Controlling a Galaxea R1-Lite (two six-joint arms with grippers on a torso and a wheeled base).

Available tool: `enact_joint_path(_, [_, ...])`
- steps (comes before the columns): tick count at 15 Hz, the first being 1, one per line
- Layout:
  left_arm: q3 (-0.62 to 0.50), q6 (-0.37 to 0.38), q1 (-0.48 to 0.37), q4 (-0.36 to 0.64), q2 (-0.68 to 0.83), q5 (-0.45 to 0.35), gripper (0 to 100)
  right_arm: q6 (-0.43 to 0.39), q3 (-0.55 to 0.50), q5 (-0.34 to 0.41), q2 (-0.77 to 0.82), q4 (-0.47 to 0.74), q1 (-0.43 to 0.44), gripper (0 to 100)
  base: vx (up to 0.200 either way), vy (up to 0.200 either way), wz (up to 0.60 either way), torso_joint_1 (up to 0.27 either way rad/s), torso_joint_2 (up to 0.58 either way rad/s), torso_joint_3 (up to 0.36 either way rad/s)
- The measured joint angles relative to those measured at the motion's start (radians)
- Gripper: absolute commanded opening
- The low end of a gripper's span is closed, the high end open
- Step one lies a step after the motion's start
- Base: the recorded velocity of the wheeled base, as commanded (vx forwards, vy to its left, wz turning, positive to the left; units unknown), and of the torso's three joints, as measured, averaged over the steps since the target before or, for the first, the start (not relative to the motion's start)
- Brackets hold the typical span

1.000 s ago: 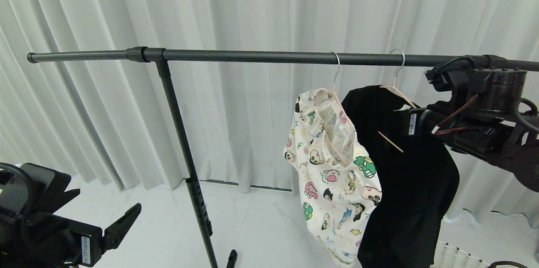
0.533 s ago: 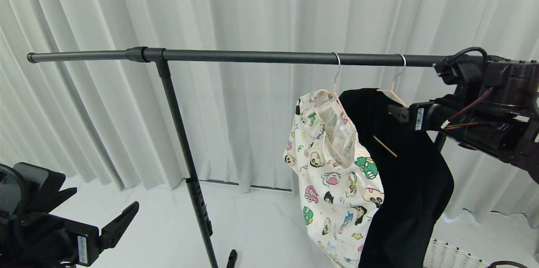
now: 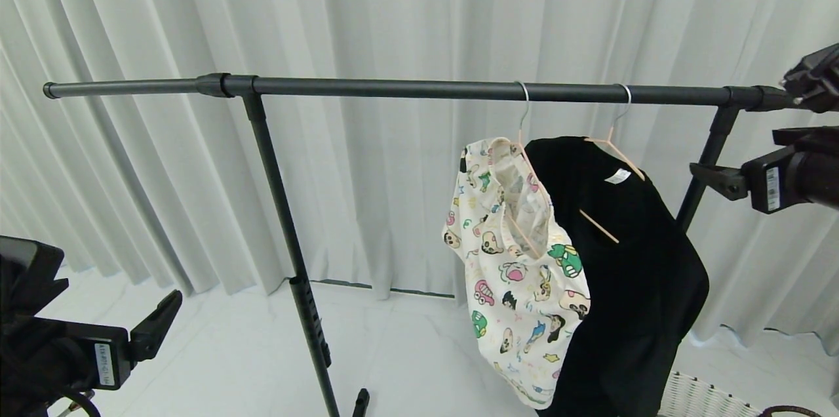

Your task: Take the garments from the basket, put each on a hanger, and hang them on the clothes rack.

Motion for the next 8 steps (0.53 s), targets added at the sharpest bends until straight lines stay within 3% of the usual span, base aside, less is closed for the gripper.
enact_joint_path(3, [-0.004, 0.000, 0.003, 0.000, -0.002, 0.000, 100, -0.050, 0.026, 0.002, -0.050, -0.001, -0.074, 100, 0.000, 0.000, 0.00, 0.000, 0.00, 0.000])
enact_joint_path(8, [-0.005, 0.000, 0.006, 0.000, -0.011, 0.000, 100, -0.052, 0.052, -0.001, -0.079, 0.000, -0.138, 100, -0.200, 0.000, 0.00, 0.006, 0.00, 0.002])
